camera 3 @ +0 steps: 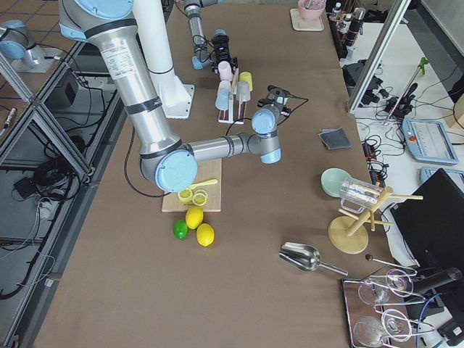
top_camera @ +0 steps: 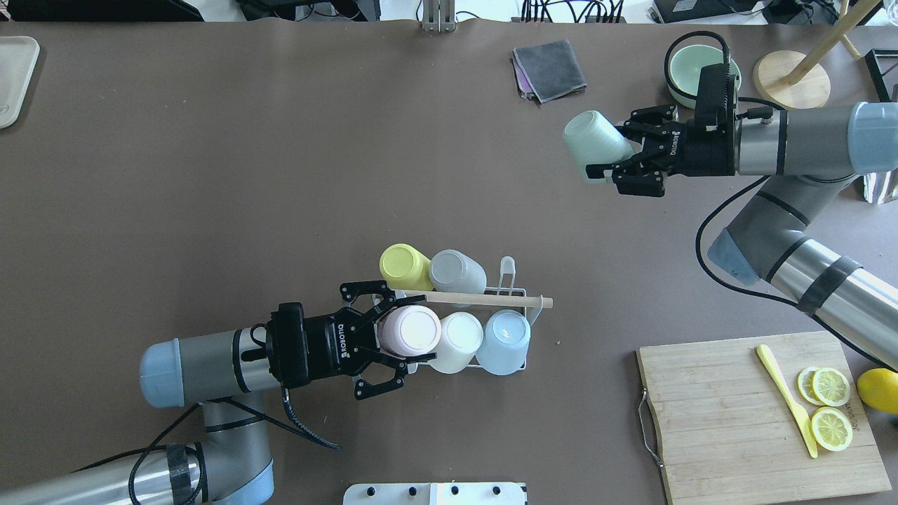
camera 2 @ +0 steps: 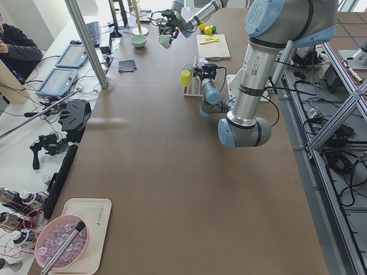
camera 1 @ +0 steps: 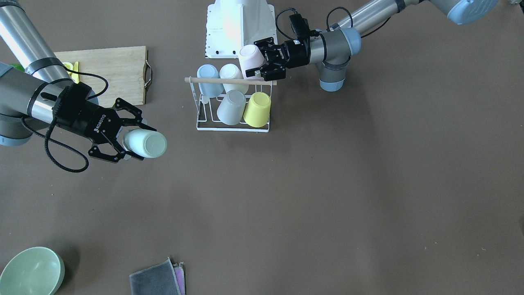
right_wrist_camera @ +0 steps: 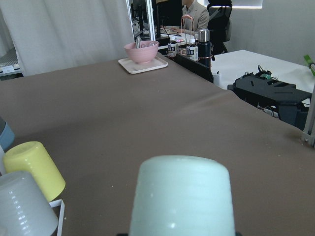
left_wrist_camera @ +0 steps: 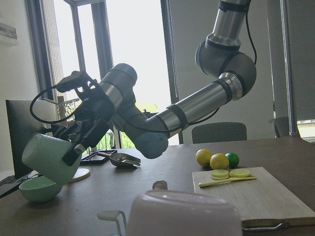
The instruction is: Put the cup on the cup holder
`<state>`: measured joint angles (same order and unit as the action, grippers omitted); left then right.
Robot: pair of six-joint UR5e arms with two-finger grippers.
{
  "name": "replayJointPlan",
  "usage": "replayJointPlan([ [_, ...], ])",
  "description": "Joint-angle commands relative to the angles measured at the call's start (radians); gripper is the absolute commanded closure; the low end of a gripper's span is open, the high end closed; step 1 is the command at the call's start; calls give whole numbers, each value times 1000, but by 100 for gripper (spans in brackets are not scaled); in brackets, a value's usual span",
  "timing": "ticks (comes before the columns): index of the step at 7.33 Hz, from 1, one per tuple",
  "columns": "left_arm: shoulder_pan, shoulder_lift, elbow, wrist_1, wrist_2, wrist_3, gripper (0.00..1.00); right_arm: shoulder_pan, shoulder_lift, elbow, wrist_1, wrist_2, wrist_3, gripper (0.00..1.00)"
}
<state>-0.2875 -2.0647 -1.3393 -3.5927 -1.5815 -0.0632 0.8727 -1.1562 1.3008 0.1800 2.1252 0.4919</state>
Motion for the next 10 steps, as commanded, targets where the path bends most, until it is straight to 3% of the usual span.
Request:
replayJointPlan([
  [1,1,0,0,-1,0,-1,1,-99,21,65,4,-133,2,65],
  [5,1,0,-1,-1,0,-1,1,-291,-5,155,35,-324,0,64],
  [7,1,0,-4,-1,0,-3,1,-305,-52,194,39,-337,0,64],
  [8,-8,1,-29,5,-3,-10,1,-326,-54,195,39,-340,-1,63],
  [10,-48,32,-174,172,-11,-10,1,-359,-53,183,26,-360,-9,62],
])
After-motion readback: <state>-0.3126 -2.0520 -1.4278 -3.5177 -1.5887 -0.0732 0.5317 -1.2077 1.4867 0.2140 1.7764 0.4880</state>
